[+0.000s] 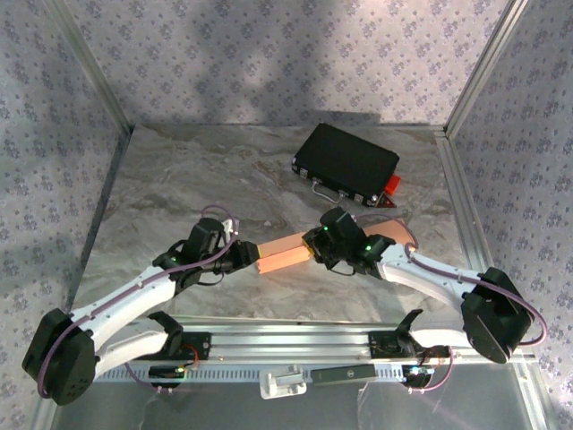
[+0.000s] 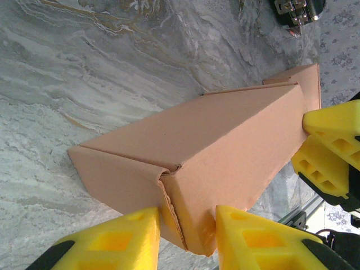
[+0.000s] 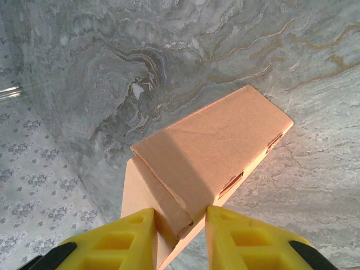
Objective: Fold the paper box
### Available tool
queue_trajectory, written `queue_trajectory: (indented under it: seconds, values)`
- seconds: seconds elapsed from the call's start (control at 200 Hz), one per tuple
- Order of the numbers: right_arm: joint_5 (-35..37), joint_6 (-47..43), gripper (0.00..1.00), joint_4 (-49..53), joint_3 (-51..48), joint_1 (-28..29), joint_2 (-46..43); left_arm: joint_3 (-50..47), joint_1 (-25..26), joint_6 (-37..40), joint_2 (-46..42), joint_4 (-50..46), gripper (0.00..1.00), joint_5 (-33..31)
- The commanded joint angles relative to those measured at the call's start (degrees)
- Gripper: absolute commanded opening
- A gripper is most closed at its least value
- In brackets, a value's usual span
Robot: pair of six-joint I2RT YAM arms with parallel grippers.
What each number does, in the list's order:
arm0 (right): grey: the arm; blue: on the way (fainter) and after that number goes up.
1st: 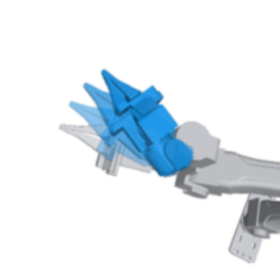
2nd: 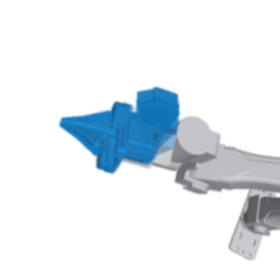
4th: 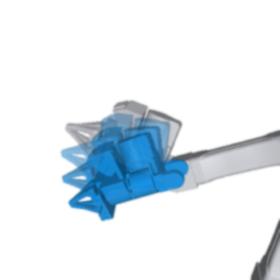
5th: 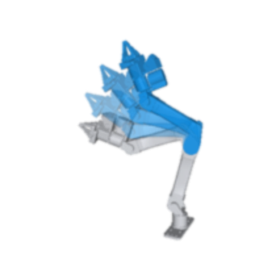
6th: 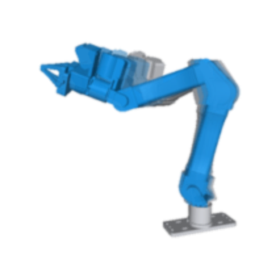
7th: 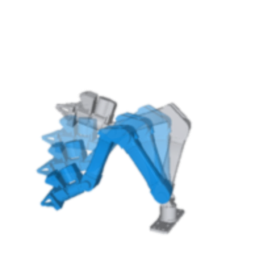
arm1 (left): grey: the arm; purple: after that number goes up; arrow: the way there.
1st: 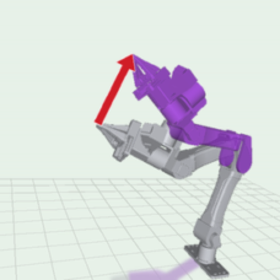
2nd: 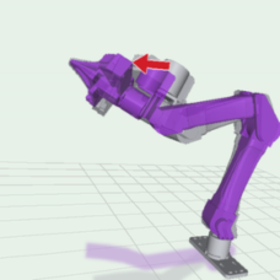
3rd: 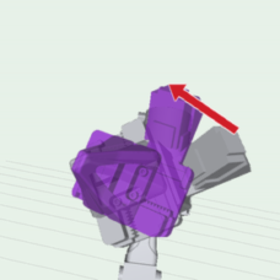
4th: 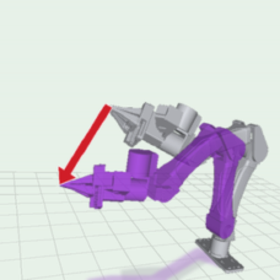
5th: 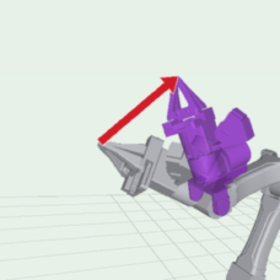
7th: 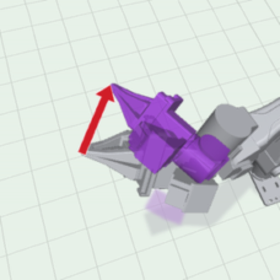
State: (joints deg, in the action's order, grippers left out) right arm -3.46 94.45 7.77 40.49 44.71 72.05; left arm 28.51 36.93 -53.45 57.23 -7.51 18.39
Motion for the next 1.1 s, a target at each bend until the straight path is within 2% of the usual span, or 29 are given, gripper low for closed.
queue_trajectory:
  seconds: [0.0, 0.12, 0.41, 0.755, 0.78, 0.81, 0.865, 0.919, 0.984, 1.094]
  values:
    - [0.74, -0.34, 0.27, 4.17, -2.00, -0.14, 0.63, -0.30, 0.41, 1.16, 0.47, -2.24, 0.30, -1.60]
    - [0.90, -0.17, 0.25, 4.27, -2.76, -0.23, 0.63, -0.51, 0.38, 1.29, 0.68, -2.34, 0.28, -1.69]
    - [1.17, 0.87, 0.16, 4.44, -4.20, -0.40, 0.81, -1.49, 0.43, 0.89, 0.64, -1.72, 0.14, -1.79]
    - [1.51, 0.64, 0.15, 6.03, -2.90, -0.39, -0.13, -0.15, 1.02, 1.24, 0.36, -2.46, 0.09, -1.50]
    - [1.66, 0.23, 0.16, 6.52, -2.52, -0.41, -0.44, 0.02, 0.97, 1.31, 0.28, -2.64, 0.09, -1.48]
    - [2.38, -0.70, 0.20, 7.67, -1.73, -0.22, -0.83, 0.37, 1.05, 1.45, 0.29, -3.05, 0.15, -1.47]
    - [5.40, -2.03, 0.32, 12.06, 1.45, 0.98, -2.02, 1.12, 1.09, 1.72, 0.03, -4.05, 0.30, -1.68]
    - [8.76, -3.13, 0.45, 16.91, 4.92, 2.73, -3.00, 1.95, 1.15, 1.92, -0.65, -5.00, 0.39, -2.02]
    - [11.63, -3.48, 0.56, 19.69, 7.41, 4.69, -3.57, 3.20, 1.17, 2.03, -2.03, -6.41, 0.50, -2.68]
    - [12.78, -0.76, 0.66, 20.29, 9.03, 7.69, -2.73, 6.64, 1.10, 2.60, -3.85, -8.98, 0.58, -3.43]
